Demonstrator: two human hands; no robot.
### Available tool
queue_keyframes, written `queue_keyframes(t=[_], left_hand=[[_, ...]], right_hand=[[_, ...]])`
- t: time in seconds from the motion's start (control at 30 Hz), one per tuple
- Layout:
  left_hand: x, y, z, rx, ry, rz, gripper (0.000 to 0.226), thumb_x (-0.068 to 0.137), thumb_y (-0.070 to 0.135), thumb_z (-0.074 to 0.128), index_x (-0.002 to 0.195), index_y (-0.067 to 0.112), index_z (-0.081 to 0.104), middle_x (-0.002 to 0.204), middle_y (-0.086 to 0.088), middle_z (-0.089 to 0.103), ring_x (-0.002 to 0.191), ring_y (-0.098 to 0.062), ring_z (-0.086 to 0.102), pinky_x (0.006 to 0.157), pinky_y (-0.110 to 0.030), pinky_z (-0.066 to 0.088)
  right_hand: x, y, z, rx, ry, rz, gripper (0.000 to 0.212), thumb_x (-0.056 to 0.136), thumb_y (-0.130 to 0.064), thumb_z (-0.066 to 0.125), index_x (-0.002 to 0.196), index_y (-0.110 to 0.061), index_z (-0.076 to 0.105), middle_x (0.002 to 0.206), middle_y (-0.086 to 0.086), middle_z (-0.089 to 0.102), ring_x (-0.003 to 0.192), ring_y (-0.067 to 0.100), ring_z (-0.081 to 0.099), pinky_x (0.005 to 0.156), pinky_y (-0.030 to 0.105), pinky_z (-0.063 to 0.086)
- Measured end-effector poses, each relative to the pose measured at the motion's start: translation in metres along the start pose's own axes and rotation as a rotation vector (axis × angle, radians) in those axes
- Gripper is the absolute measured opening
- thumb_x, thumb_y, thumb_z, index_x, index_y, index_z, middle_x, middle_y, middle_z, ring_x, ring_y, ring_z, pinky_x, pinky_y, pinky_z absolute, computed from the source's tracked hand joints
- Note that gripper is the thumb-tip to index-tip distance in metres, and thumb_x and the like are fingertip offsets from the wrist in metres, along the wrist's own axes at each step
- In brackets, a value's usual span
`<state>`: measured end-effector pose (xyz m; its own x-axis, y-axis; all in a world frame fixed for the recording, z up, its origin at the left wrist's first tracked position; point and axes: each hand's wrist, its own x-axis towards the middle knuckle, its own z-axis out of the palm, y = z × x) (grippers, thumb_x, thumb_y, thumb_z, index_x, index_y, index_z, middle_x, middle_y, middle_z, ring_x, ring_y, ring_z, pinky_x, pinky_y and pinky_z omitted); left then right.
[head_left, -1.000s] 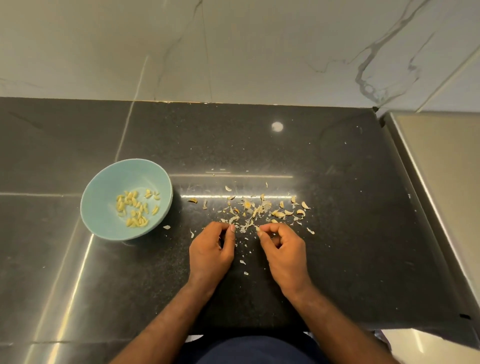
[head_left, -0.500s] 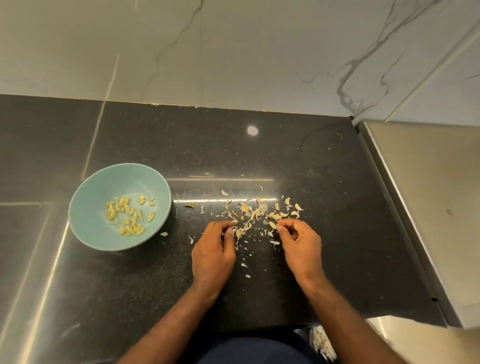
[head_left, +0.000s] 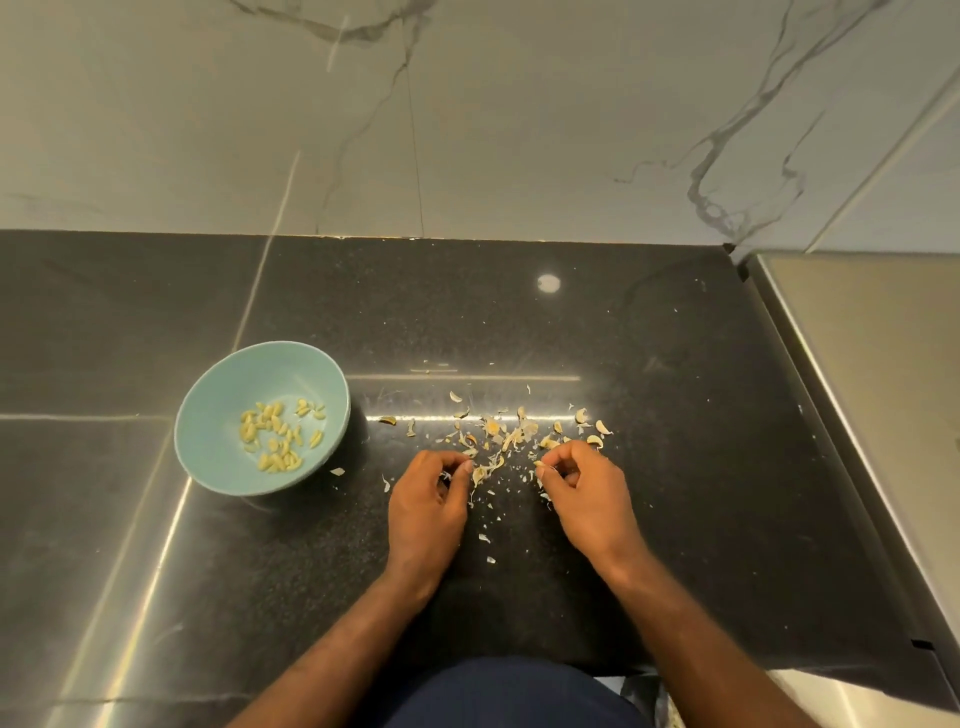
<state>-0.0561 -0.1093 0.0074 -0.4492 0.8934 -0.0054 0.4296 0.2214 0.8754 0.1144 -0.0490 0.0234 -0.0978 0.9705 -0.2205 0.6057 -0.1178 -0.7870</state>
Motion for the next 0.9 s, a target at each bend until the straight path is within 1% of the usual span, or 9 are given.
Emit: queue_keyframes(t=[0.07,0.13,0.2,0.3,0.37,0.43,0.53,0.73,0.9], left_hand=[[-0.001,0.014,0.002,-0.083,-0.019,0.01,0.011,0.092,0.019,0.069,0.096,0.029,0.07,0.09,0.016,0.068,0.086,0.001,0.063,0.074,-0.013,0.047],[-0.002,0.032,0.005,-0.154,-0.123,-0.02,0.01,0.093,0.021,0.069,0.096,0.03,0.071,0.087,0.013,0.072,0.082,-0.001,0.066,0.073,-0.018,0.051],[-0.003,0.047,0.004,-0.233,-0.231,-0.069,0.009,0.093,0.022,0.067,0.095,0.03,0.073,0.084,0.009,0.074,0.079,-0.004,0.069,0.068,-0.02,0.055],[-0.002,0.058,-0.001,-0.355,-0.255,-0.122,0.01,0.094,0.02,0.066,0.091,0.017,0.075,0.082,-0.001,0.075,0.077,-0.012,0.072,0.064,-0.02,0.055],[0.001,0.059,-0.004,-0.432,-0.271,-0.191,0.018,0.095,0.021,0.064,0.088,0.009,0.075,0.082,-0.008,0.075,0.078,-0.021,0.071,0.065,-0.023,0.056],[0.003,0.06,-0.004,-0.465,-0.298,-0.233,0.022,0.096,0.022,0.062,0.086,0.006,0.074,0.081,-0.012,0.074,0.077,-0.023,0.07,0.065,-0.025,0.055],[0.003,0.06,-0.001,-0.474,-0.315,-0.238,0.024,0.098,0.021,0.058,0.085,0.007,0.072,0.076,-0.009,0.073,0.071,-0.017,0.069,0.063,-0.023,0.054],[0.001,0.05,0.01,-0.404,-0.246,-0.241,0.022,0.1,0.02,0.056,0.083,0.014,0.067,0.061,0.003,0.066,0.058,-0.004,0.061,0.057,-0.018,0.049],[0.002,0.036,0.023,-0.249,-0.268,-0.173,0.024,0.101,0.027,0.055,0.083,0.014,0.065,0.069,-0.003,0.065,0.064,-0.011,0.057,0.061,-0.028,0.049]], right_hand=[[-0.007,-0.009,-0.003,0.169,-0.056,0.03,0.012,0.093,-0.015,0.07,0.093,-0.026,0.068,0.088,-0.007,0.069,0.079,0.008,0.065,0.068,0.023,0.053],[-0.013,-0.018,-0.007,0.304,-0.125,0.04,0.011,0.092,-0.013,0.07,0.094,-0.024,0.072,0.085,-0.002,0.072,0.077,0.013,0.068,0.062,0.023,0.054],[-0.018,-0.027,-0.011,0.376,-0.172,0.036,0.01,0.091,-0.013,0.07,0.094,-0.021,0.075,0.087,-0.003,0.075,0.079,0.015,0.07,0.065,0.027,0.058],[-0.019,-0.035,-0.02,0.428,-0.212,0.026,0.008,0.089,-0.012,0.073,0.093,-0.018,0.076,0.088,-0.002,0.076,0.083,0.014,0.072,0.07,0.029,0.059],[-0.017,-0.039,-0.023,0.468,-0.241,0.019,0.005,0.087,-0.01,0.074,0.091,-0.014,0.075,0.085,0.002,0.076,0.079,0.015,0.072,0.066,0.026,0.057],[-0.015,-0.041,-0.023,0.521,-0.26,0.039,0.004,0.087,-0.008,0.073,0.09,-0.01,0.075,0.083,0.007,0.075,0.076,0.018,0.07,0.063,0.027,0.055],[-0.014,-0.042,-0.018,0.6,-0.27,0.097,0.004,0.087,-0.005,0.072,0.09,-0.006,0.073,0.081,0.009,0.075,0.072,0.015,0.069,0.061,0.026,0.053],[-0.016,-0.039,-0.005,0.708,-0.256,0.24,0.008,0.089,-0.001,0.069,0.096,-0.001,0.07,0.077,0.01,0.072,0.066,0.014,0.066,0.056,0.024,0.051],[-0.018,-0.032,-0.003,0.757,-0.227,0.295,0.006,0.092,0.001,0.065,0.098,0.0,0.065,0.07,0.008,0.068,0.062,0.015,0.063,0.052,0.023,0.049]])
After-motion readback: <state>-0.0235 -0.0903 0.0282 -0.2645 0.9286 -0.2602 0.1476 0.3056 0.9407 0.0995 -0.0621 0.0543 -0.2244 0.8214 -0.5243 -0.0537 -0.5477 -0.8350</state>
